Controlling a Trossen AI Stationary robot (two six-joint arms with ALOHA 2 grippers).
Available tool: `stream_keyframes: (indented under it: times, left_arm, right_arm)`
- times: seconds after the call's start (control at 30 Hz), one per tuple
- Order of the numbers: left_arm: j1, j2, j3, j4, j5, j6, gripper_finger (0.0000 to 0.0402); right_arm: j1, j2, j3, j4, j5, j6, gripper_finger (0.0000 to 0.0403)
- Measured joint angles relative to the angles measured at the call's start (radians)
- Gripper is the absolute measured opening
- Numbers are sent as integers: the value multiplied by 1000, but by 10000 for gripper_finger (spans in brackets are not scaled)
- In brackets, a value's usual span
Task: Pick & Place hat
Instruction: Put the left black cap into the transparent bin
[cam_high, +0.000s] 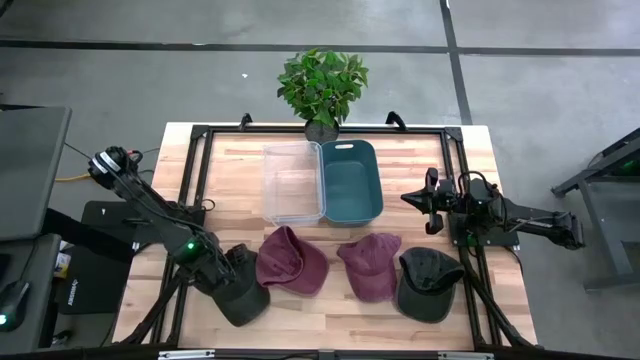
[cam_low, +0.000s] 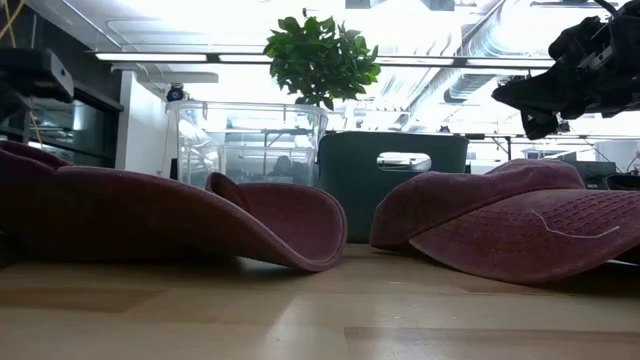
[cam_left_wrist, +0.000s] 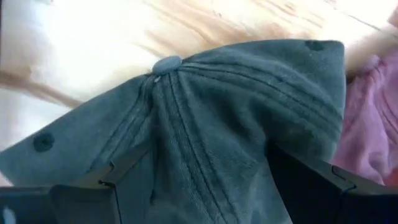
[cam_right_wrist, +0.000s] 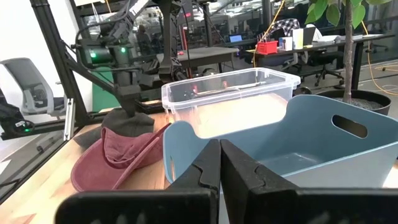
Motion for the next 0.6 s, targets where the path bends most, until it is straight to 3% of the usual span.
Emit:
stream_keyframes:
  times: [0.47, 0.6]
  left_arm:
    - [18, -1, -118, 115, 29, 0, 284]
    - [18, -1, -130, 112, 30, 0, 264]
  right_arm:
    - [0, 0, 0, 0, 0, 0, 0]
    - [0, 0, 0, 0, 0, 0, 0]
